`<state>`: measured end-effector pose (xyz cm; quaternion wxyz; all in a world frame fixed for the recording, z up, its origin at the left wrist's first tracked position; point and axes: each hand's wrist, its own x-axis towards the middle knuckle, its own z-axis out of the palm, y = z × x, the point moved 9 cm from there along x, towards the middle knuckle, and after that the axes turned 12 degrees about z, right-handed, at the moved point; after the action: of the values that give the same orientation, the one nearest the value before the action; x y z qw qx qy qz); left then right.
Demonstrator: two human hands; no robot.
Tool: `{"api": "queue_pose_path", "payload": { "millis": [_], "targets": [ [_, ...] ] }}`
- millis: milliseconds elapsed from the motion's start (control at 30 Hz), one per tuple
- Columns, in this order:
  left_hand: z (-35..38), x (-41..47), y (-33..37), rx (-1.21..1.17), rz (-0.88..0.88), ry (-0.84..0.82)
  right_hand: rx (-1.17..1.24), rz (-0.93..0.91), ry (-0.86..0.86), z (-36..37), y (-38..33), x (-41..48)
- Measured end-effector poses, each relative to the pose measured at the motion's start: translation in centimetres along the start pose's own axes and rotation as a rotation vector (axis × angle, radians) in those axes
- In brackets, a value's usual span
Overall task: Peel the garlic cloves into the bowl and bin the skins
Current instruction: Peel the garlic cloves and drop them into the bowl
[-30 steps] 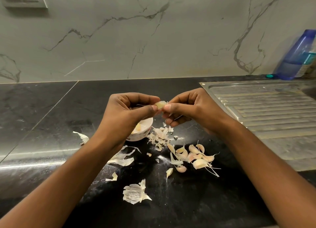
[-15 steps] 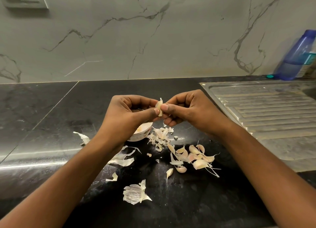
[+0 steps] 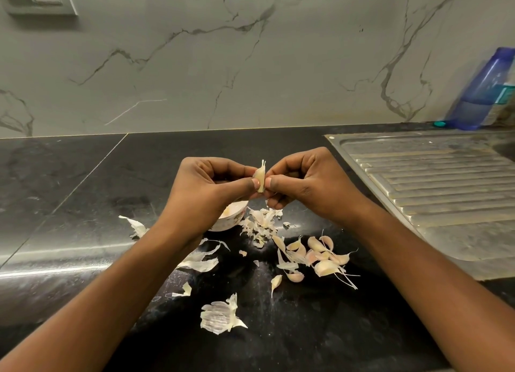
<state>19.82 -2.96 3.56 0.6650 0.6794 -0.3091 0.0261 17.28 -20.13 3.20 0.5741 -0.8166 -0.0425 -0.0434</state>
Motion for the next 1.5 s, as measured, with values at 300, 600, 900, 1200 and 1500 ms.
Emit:
{"api": "queue_pose_path", "payload": {
  "millis": [300,600,900,1200,1500],
  "targets": [
    [-0.3,0.1,0.2,0.008,0.021,0.014,0.041,0.031,-0.031,-0.3,-0.4,-0.3],
    [-0.3,0.1,0.4,0.064,0.040,0.006,-0.010,0.003,-0.046,0.3,-0.4,-0.3],
    [-0.2,0.0,0.2,-0.013,-0.003,0.018,-0.028,-0.098,0.047,0.3,-0.9,-0.4],
    [0.7,-0.1,-0.1,-0.249,-0.114,0.000,-0.022,-0.152,0.131,-0.6,-1.7,-0.7],
    [1.0,-0.3,-0.5,-0.348,-0.200,-0.016,0.017,-0.152,0.161,-1.2,-2.0,-0.8]
  ]
}}
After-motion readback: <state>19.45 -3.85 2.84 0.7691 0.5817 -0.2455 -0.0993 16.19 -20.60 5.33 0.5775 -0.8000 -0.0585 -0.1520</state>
